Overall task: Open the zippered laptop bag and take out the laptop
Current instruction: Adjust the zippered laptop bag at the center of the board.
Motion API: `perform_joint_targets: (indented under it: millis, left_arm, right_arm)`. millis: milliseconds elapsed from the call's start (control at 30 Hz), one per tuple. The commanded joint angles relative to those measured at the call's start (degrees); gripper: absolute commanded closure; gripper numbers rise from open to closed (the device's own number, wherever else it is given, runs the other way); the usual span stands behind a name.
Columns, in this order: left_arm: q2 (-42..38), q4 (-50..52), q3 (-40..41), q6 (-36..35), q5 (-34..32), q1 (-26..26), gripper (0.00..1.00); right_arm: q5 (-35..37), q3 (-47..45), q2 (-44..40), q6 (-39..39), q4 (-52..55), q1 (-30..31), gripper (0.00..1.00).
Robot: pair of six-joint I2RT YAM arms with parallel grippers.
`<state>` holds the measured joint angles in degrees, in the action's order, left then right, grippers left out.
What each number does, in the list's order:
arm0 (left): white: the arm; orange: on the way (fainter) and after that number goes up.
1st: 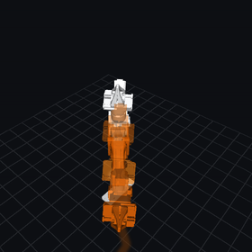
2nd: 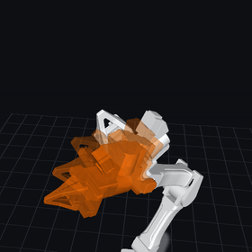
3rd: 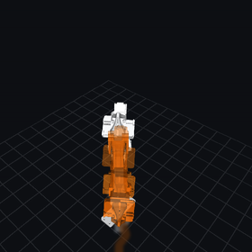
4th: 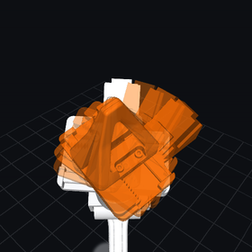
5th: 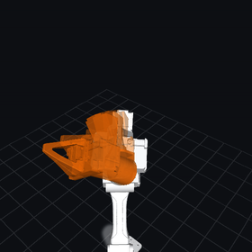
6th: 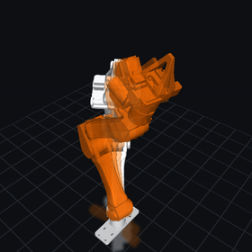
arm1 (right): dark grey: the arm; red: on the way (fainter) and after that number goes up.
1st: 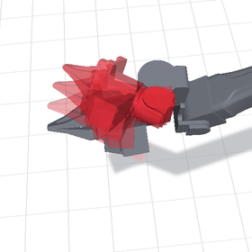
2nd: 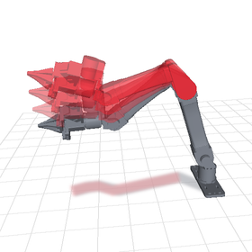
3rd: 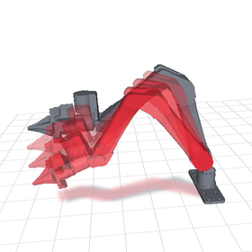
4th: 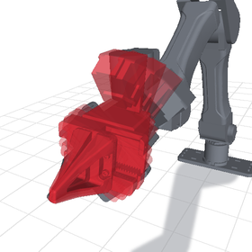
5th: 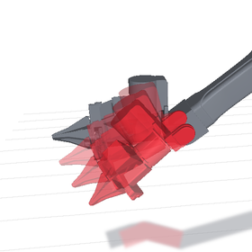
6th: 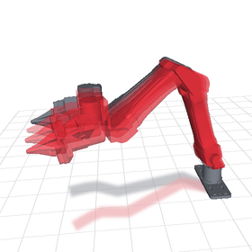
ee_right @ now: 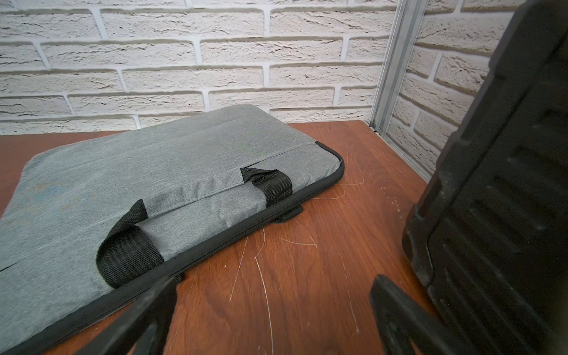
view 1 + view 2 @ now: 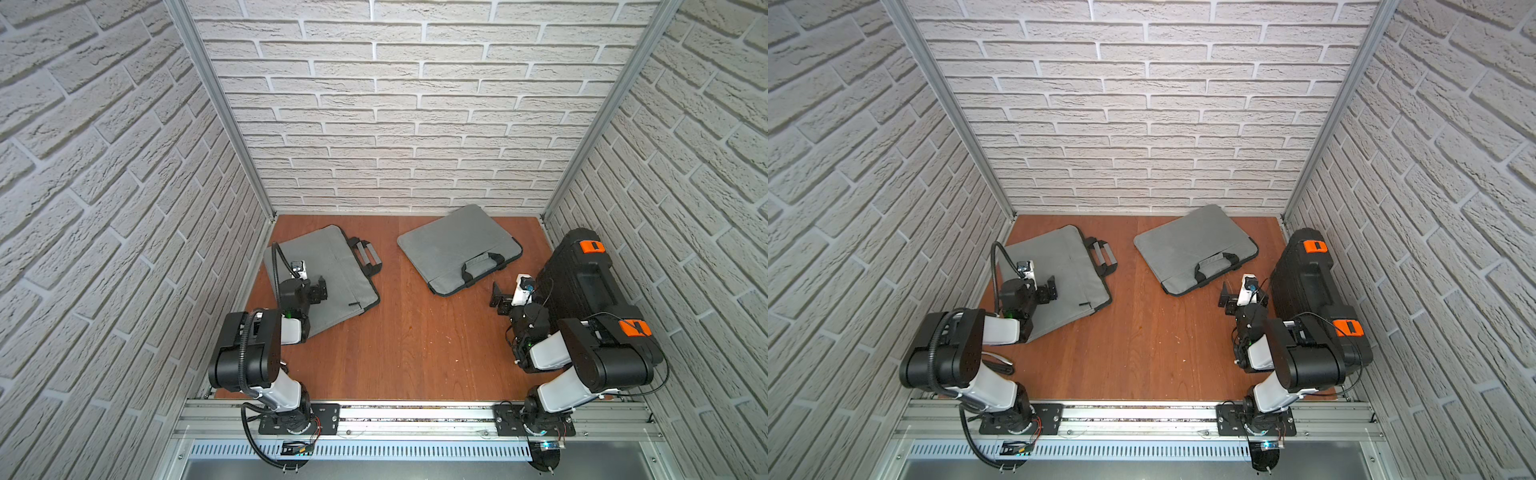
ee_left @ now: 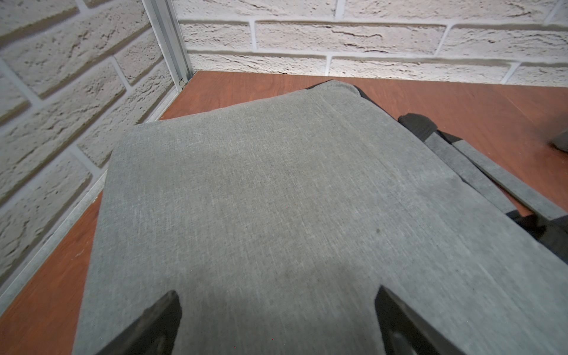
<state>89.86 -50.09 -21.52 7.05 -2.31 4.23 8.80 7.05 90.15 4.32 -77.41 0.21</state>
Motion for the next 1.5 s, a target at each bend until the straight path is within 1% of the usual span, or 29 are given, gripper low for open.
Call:
perform_joint_targets:
  millis: [0, 367, 467, 600, 767, 900, 967, 1033, 1133, 1267, 1367, 1467]
  left_arm:
    - [0.07, -2.30, -0.81, -0.74, -0.39, 0.34, 0.02]
    - [-0.12, -2.45, -0.64, -0.49, 0.53, 0.67, 0.02]
    - [-1.40, -1.70, -0.59, 0.99, 0.02, 1.46, 0.02]
    - [-5.97, 1.89, -0.49, 1.47, -0.70, 1.92, 0.02]
    - [-13.29, 9.87, -1.97, 1.94, -1.95, 1.84, 0.02]
    - [-19.53, 16.04, -3.52, 5.84, -2.65, 1.84, 0.02]
    - [-21.65, 20.82, -5.60, 8.26, -3.01, 1.84, 0.02]
    - [-23.37, 27.05, -8.28, 10.89, -3.25, 1.84, 0.02]
    - [-24.72, 34.93, -11.84, 15.22, -2.91, 1.89, 0.02]
    - [-24.78, 43.91, -15.78, 20.92, -2.40, 1.91, 0.02]
    - [-24.49, 47.97, -17.55, 24.12, -2.57, 2.05, 0.02]
    - [-23.50, 52.81, -19.38, 27.00, -4.61, 2.64, 0.02]
  right_arm:
    - [0.42, -0.37, 0.29, 0.73, -3.24, -0.12, 0.00]
    - [0.40, -0.65, -0.37, 0.69, -3.26, -0.12, 0.00]
    - [-0.49, -1.52, -2.97, 0.34, -2.76, -0.12, 0.00]
    - [2.19, -2.55, -8.83, 0.79, 1.42, -0.10, 0.01]
    - [2.28, 0.66, -16.61, 0.72, 15.54, -0.12, 0.00]
    - [1.41, 3.88, -22.75, 1.25, 27.17, -0.12, 0.00]
    - [1.18, 5.92, -25.71, 2.37, 33.87, -0.04, 0.00]
    - [-0.10, 11.11, -27.87, 3.19, 44.43, 0.06, 0.00]
    - [-2.99, 17.16, -27.71, 4.31, 54.58, 0.88, 0.00]
    - [-3.64, 22.48, -26.08, 5.73, 62.29, 4.03, 0.00]
    - [-2.33, 26.88, -23.69, 6.42, 68.07, 7.80, 0.00]
    - [-2.78, 32.43, -19.93, 7.61, 74.80, 11.70, 0.00]
